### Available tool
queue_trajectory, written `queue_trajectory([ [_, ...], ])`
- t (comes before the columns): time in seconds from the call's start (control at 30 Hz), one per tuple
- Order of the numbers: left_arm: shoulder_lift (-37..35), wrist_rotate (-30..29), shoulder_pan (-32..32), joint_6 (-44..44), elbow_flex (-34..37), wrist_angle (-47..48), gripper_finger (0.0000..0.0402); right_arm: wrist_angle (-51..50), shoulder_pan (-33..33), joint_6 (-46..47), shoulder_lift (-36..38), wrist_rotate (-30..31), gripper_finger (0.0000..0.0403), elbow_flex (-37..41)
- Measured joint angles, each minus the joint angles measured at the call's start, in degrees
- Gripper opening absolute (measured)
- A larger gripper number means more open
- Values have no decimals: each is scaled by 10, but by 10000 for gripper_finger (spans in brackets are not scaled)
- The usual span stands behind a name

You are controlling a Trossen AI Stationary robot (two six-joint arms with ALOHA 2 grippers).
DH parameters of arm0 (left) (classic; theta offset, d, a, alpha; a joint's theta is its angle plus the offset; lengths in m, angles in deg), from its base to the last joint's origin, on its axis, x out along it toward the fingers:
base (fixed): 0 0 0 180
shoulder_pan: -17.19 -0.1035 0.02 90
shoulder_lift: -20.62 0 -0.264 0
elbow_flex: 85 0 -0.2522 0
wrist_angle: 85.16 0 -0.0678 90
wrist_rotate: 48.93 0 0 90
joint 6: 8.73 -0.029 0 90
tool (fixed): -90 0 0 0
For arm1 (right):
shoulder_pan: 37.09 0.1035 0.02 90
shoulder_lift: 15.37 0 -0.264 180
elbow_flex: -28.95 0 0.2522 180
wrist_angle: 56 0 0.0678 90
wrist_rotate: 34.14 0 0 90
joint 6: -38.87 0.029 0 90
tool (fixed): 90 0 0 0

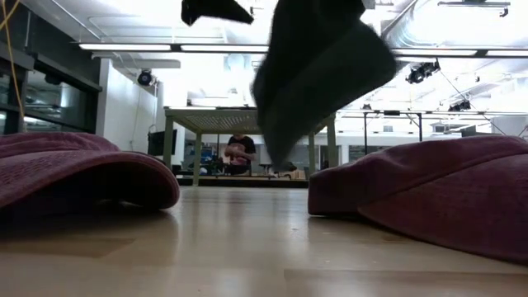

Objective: Pick & Place hat
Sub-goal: Put the top left black cap on the left side of the shelf

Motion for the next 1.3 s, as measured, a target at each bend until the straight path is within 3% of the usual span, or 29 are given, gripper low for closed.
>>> queue_trajectory([
  [0.37, 26, -8, 0, 25, 0, -1, 283, -77, 9, 22, -4, 13, 0, 0],
  [0.67, 46, 1, -10, 67, -1, -9, 287, -154, 18, 87, -11, 14, 0, 0],
  [0.97, 113, 64, -48, 78, 0, -48, 287, -158, 24, 82, -18, 14, 0, 0],
  [1.13, 122, 151, -62, 70, 1, -83, 287, -168, 24, 80, -18, 16, 0, 0],
  [1.3, 121, 169, -59, 64, 0, -94, 287, -176, 24, 80, -18, 16, 0, 0],
])
